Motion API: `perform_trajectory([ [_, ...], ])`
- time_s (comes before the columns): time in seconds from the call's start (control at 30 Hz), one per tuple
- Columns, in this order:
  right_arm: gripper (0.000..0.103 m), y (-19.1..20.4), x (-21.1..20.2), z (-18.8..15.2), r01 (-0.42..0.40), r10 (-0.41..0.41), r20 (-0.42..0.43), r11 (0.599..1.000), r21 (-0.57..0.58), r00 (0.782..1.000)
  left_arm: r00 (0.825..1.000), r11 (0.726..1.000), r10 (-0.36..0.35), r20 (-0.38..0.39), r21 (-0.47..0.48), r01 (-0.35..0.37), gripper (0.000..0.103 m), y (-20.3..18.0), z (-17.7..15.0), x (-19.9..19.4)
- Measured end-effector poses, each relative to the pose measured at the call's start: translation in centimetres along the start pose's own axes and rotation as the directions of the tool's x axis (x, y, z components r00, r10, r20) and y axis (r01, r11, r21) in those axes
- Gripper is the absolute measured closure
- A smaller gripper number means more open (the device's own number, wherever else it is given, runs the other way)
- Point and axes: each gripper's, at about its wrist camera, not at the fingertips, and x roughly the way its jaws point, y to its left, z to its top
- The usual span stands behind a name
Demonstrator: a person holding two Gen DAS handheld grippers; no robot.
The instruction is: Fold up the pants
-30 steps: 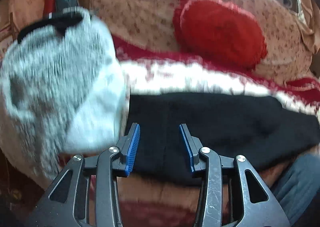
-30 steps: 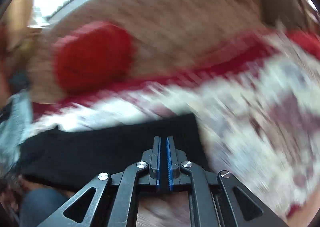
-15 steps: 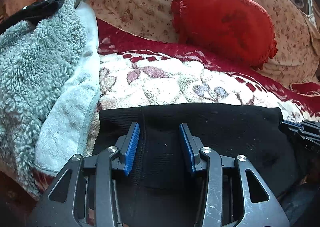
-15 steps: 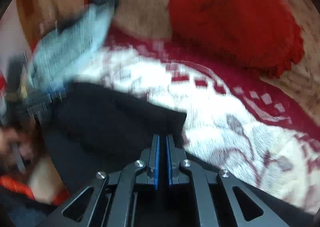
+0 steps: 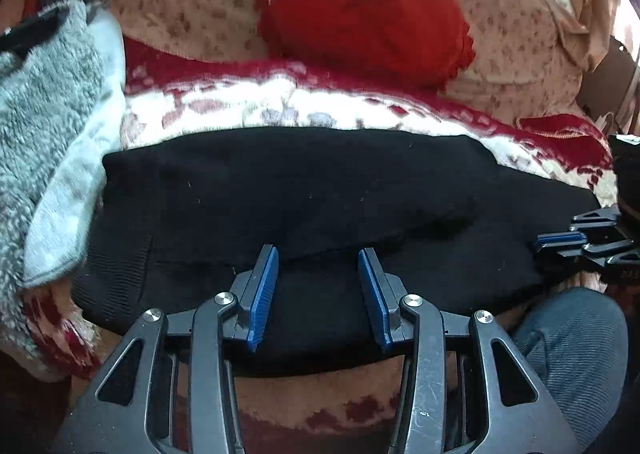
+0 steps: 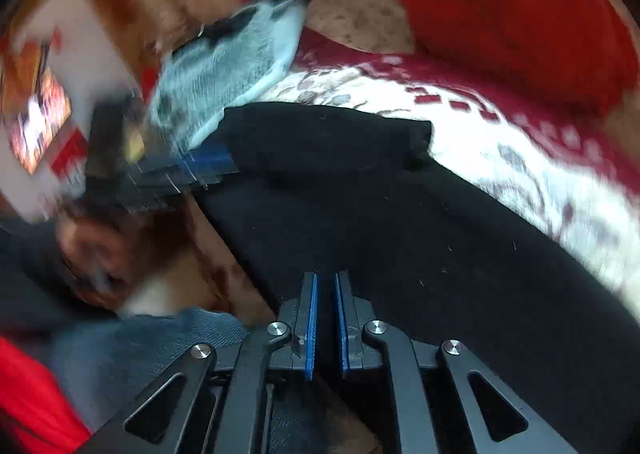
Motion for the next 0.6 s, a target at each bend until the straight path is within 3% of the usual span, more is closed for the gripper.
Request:
perform_trajectory([
  [0.07, 0.097, 0.3, -3.0, -0.6, 0.084, -0.085, 0.126, 0.996, 0.013, 0.988, 1.0, 1.0, 0.002, 0.0, 0.013, -0.002, 0.054, -0.3, 0.0, 0.2],
  [0.13, 0.094, -0.5, -6.1, -2.2, 0.154, -0.182, 0.245, 0.979, 0.13, 0.952, 1.0, 1.0, -0.01, 0.01, 0.024, 0.01, 0.045, -0.8, -0.3, 0.4],
  [0.17, 0.094, -1.7, -8.9, -4.2, 0.2, -0.279, 0.321, 0.945, 0.259, 0.905, 1.0, 1.0, -0.009, 0.017, 0.026, 0.009, 0.041, -0.9, -0.4, 0.4],
  [0.2, 0.092, -2.5, -10.5, -5.7, 0.197, -0.324, 0.361, 0.917, 0.346, 0.874, 1.0, 1.0, 0.002, 0.027, 0.023, -0.002, 0.04, -1.2, -0.6, 0.4],
  [0.27, 0.089, -4.7, -14.6, -10.0, 0.123, -0.42, 0.448, 0.824, 0.554, 0.789, 0.999, 1.0, 0.016, 0.044, 0.006, -0.017, 0.039, -1.2, -0.9, 0.4],
  [0.37, 0.068, -7.4, -18.9, -17.0, -0.023, -0.559, 0.487, 0.641, 0.767, 0.671, 0.998, 0.999, 0.017, 0.065, -0.037, -0.014, 0.038, -1.1, -1.1, 0.4],
  [0.43, 0.059, -8.5, -20.7, -20.7, -0.125, -0.584, 0.484, 0.547, 0.828, 0.652, 0.998, 0.998, 0.017, 0.068, -0.054, -0.014, 0.038, -1.0, -1.1, 0.2],
  [0.5, 0.059, -9.5, -20.4, -23.2, -0.224, -0.56, 0.49, 0.477, 0.85, 0.668, 0.998, 0.998, 0.018, 0.067, -0.057, -0.014, 0.037, -1.0, -1.0, 0.2],
  [0.6, 0.059, -9.7, -19.4, -24.0, -0.294, -0.516, 0.521, 0.459, 0.838, 0.68, 0.998, 0.998, 0.015, 0.066, -0.057, -0.011, 0.036, -1.0, -1.0, 0.1],
])
